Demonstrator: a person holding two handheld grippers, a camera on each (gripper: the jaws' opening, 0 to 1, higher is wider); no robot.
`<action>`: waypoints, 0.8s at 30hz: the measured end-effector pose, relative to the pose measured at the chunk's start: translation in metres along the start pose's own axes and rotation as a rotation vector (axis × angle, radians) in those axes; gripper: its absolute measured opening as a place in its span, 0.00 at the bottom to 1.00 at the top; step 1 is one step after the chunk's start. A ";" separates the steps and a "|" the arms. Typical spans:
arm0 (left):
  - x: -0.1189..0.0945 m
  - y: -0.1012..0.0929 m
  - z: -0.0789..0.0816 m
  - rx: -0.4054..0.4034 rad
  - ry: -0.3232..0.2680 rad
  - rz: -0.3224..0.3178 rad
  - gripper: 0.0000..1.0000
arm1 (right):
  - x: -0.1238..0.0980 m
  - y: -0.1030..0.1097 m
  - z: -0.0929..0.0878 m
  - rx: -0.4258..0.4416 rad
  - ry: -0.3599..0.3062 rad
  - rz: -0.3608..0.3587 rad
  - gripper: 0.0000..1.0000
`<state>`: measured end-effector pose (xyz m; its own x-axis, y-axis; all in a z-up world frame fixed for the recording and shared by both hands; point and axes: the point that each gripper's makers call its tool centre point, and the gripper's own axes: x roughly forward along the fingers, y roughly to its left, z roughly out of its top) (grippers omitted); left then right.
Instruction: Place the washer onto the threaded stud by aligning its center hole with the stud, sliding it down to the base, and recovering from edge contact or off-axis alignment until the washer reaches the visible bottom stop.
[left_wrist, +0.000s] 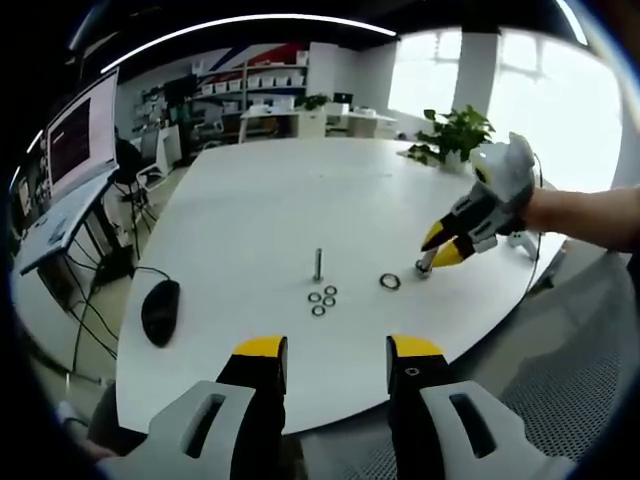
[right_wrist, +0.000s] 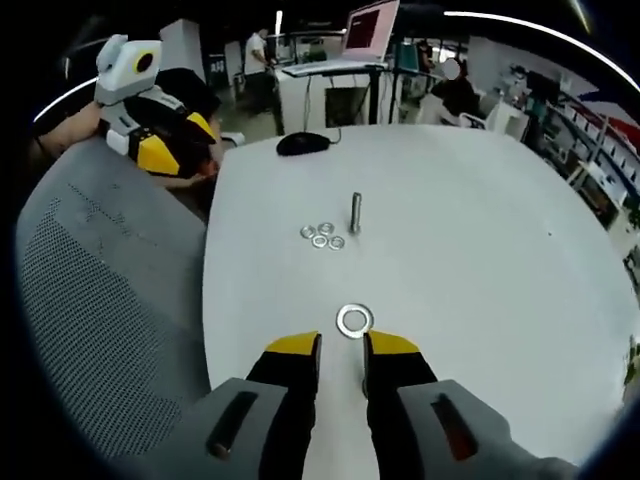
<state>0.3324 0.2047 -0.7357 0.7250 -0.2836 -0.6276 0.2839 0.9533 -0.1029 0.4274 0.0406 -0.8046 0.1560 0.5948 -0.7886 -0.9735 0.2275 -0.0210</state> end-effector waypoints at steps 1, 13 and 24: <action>0.000 0.000 0.000 0.000 0.001 -0.001 0.38 | 0.002 0.002 0.000 -0.023 0.014 0.007 0.19; 0.000 0.003 -0.004 0.031 0.023 0.004 0.33 | 0.020 0.014 -0.006 -0.181 0.153 0.099 0.19; -0.004 0.013 -0.005 0.038 0.006 0.034 0.36 | 0.005 0.014 0.014 -0.297 0.206 0.134 0.17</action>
<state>0.3298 0.2186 -0.7383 0.7312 -0.2507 -0.6345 0.2832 0.9577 -0.0521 0.4168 0.0576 -0.8007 0.0164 0.4295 -0.9029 -0.9936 -0.0935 -0.0626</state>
